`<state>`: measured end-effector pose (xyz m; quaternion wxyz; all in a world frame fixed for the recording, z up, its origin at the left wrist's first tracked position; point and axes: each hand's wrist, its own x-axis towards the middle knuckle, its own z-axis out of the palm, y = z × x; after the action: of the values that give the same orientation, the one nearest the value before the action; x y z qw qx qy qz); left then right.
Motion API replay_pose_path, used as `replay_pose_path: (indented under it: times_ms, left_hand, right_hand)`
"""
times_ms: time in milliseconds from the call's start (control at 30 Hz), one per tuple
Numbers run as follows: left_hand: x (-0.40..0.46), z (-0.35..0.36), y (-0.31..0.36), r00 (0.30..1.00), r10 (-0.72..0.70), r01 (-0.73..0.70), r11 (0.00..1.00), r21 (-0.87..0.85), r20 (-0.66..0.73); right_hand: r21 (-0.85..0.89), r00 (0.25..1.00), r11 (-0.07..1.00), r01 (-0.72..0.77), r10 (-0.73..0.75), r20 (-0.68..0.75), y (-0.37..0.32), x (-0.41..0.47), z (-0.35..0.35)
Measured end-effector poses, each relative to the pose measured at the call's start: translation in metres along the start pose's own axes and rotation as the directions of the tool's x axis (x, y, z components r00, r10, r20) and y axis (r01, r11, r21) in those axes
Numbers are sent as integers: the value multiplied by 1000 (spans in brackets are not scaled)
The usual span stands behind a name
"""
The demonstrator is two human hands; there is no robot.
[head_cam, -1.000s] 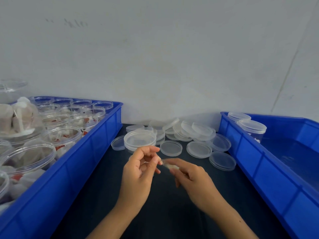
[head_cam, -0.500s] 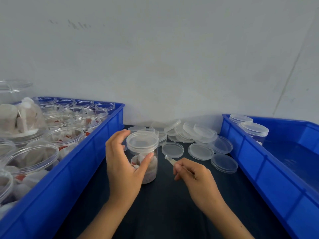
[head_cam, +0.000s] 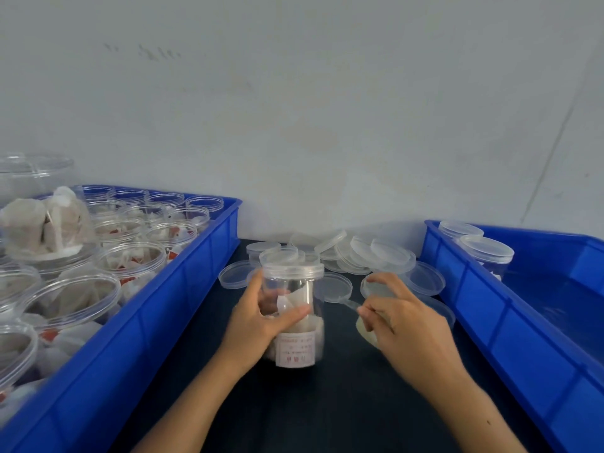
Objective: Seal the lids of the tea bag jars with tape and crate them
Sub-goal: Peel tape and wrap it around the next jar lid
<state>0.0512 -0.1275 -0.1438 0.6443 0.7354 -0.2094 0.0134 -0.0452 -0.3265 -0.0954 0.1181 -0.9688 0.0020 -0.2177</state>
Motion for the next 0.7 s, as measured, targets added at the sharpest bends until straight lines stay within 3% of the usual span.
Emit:
replay_pose_path:
  times_ms: [167,267,500,633,700]
  left_hand:
    - [-4,5,3,991,40,-44,999,28,132]
    - [-8,7,7,977,96,-100,995,11,188]
    - [-12,13,12,952,305,-299,947,-116,40]
    - [-12,15,15,947,321,-319,944,-89,2]
    - [-12,17,16,949,315,-316,944,-93,-30]
  right_hand:
    - [58,977,988,143,-151,150,3,16,-31]
    - [209,935,960,185,-237,263,-6,26,-43]
    - [277,935,945,172,-245,256,-21,35,-36]
    - [390,956,917,89,-188,225,-27,32,-35]
    - [333,962,939,87,-166,216,-30,31,-34]
